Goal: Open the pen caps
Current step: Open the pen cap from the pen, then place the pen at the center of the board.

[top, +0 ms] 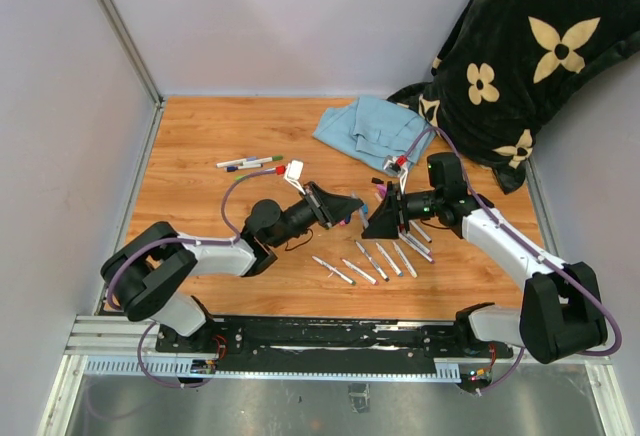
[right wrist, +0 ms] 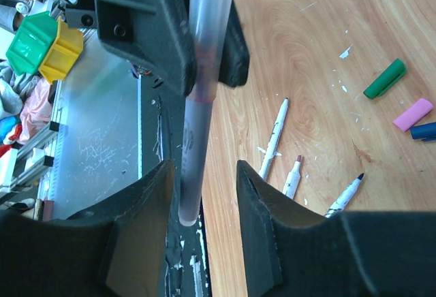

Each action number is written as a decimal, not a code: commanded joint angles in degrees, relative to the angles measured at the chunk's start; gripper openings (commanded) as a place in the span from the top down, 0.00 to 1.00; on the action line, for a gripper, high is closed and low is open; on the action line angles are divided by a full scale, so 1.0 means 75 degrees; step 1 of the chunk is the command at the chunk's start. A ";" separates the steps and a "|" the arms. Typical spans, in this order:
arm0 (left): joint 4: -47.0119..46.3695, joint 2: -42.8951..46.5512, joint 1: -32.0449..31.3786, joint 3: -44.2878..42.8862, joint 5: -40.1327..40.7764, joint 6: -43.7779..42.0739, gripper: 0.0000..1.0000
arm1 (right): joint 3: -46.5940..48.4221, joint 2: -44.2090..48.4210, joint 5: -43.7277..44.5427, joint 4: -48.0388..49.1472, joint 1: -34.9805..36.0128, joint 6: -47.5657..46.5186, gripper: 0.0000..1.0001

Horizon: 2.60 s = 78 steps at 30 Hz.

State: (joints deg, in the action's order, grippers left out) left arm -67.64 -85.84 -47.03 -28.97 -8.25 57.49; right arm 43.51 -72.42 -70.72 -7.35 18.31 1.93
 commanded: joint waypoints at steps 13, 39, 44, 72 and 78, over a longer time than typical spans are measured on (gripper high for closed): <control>-0.0717 -0.0127 0.0235 -0.0344 0.0154 -0.0273 1.00 | -0.0069 0.0033 -0.0028 0.0722 0.0203 0.0873 0.99; 0.1775 0.2603 0.2473 0.0041 0.0913 -0.0225 1.00 | -0.0440 -0.0117 0.1655 0.0803 0.1964 0.1203 0.99; 0.4354 0.4434 0.2473 0.1021 0.1229 -0.0348 1.00 | -0.0633 0.0088 0.3083 0.1015 0.2892 0.1719 0.99; 0.9013 0.6253 0.2472 0.2297 0.1813 0.1062 1.00 | 0.1142 -0.2606 0.7045 -0.0780 0.5680 0.1815 0.99; 0.8795 0.5985 0.2473 0.2316 0.1730 0.1064 1.00 | 0.1593 -0.3153 0.7817 -0.1325 0.5762 0.1691 0.98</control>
State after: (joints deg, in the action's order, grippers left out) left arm 0.30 -40.69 -28.71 -11.97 5.10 64.90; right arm 53.63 -94.26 -17.52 -13.04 60.38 15.33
